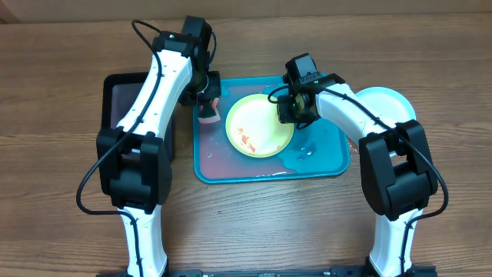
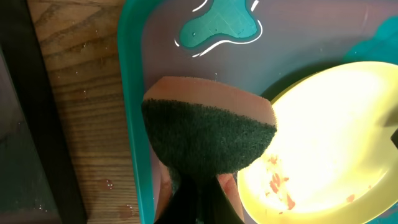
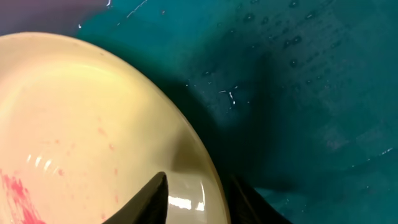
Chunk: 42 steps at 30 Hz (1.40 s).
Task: Clean dirty plates on tray and stack at the side
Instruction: 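Scrub the yellow plate with the sponge while right gripper holds it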
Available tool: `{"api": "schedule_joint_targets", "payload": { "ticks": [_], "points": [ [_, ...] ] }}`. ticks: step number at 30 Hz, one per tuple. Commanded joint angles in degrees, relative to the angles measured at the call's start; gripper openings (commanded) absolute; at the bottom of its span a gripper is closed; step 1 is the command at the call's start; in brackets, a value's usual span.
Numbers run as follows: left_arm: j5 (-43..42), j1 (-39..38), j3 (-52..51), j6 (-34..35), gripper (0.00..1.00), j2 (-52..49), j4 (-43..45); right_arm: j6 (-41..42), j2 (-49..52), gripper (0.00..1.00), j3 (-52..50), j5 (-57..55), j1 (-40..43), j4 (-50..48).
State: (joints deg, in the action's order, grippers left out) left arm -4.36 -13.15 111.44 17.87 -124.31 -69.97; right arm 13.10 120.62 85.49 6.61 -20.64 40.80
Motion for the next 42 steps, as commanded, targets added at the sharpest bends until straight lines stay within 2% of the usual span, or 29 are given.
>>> {"api": "schedule_joint_targets", "payload": {
  "ticks": [1, 2, 5, 6, 12, 18, 29, 34, 37, 42],
  "points": [
    [-0.59, -0.42, -0.09, 0.33, 0.04, -0.09, 0.17, -0.85, 1.40, 0.30, -0.37, -0.57, 0.04, 0.22],
    [-0.59, -0.42, -0.09, 0.33, 0.04, -0.09, 0.17, -0.33, 1.40, 0.27, -0.37, -0.57, 0.04, 0.46],
    [-0.61, -0.42, -0.09, 0.35, 0.04, -0.09, 0.17, 2.78, 1.40, 0.05, -0.37, -0.57, 0.04, 2.03],
    [-0.61, -0.44, -0.09, 0.35, 0.04, -0.09, 0.17, 4.09, 1.40, 0.04, -0.37, -0.57, 0.04, 2.60],
    [-0.61, -1.51, -0.09, 0.33, 0.04, -0.09, 0.44, 10.62, 1.40, 0.04, -0.37, -0.44, -0.02, 5.68],
    [-0.55, -4.48, -1.46, -1.42, 0.04, -0.09, 4.35, 11.17, 1.44, 0.04, -0.37, -0.13, -0.96, 6.23],
    [3.26, -9.16, -15.13, 1.05, 0.04, -0.09, 19.67, 11.17, 1.46, 0.04, -0.37, -0.11, -1.05, 6.10],
    [5.99, -9.40, -19.56, 3.93, 0.04, -0.09, 21.31, 11.15, 1.46, 0.04, -0.37, -0.11, -1.05, 6.10],
    [0.24, -9.42, -20.04, 1.60, 0.04, -0.09, 18.43, 11.15, 1.46, 0.04, -0.37, -0.11, -1.05, 6.05],
    [-22.99, -9.42, -20.00, -6.84, 0.04, -0.09, 14.19, 11.17, 1.46, 0.04, -0.37, -0.07, -1.05, 6.10]
  ]
}}
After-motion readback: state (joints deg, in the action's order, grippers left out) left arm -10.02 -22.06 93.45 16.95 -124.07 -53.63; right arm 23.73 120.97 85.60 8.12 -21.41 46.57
